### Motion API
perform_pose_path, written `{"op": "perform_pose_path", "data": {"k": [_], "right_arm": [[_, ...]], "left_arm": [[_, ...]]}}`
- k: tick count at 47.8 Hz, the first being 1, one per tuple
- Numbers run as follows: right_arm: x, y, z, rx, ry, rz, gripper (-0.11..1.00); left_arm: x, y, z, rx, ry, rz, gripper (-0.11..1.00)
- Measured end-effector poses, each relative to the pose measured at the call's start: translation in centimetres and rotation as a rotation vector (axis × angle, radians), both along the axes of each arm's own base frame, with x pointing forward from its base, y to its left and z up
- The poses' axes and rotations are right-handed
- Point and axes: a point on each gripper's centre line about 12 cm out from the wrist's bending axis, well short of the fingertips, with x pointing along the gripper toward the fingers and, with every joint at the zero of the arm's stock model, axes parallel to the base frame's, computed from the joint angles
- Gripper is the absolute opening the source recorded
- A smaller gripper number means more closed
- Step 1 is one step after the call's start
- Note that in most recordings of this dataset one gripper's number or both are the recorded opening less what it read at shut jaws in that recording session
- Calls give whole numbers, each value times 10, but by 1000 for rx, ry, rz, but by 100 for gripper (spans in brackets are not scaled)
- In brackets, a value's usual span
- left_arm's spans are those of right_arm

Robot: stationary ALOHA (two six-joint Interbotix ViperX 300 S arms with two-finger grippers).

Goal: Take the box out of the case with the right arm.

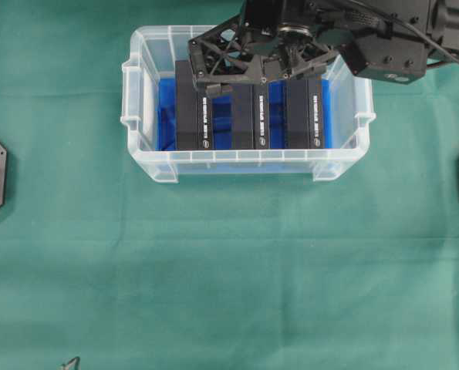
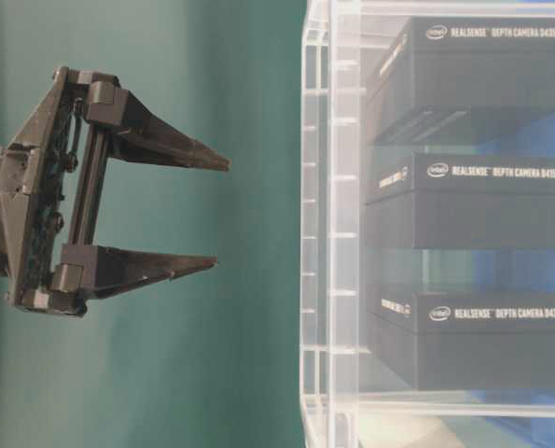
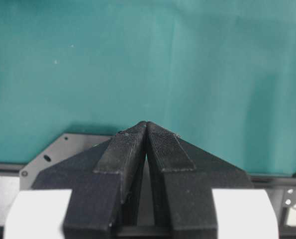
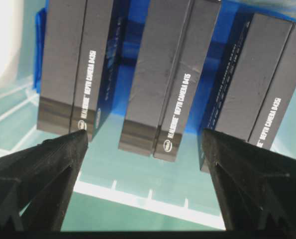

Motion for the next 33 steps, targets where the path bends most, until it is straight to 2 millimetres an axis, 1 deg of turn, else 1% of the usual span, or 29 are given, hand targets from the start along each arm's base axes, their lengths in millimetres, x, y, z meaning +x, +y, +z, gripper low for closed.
{"op": "perform_pose_path", "data": {"k": [33], "right_arm": [[0,0,0,-4,2,16,95]], "left_arm": [[0,0,0,-2,-1,-1,0]]}}
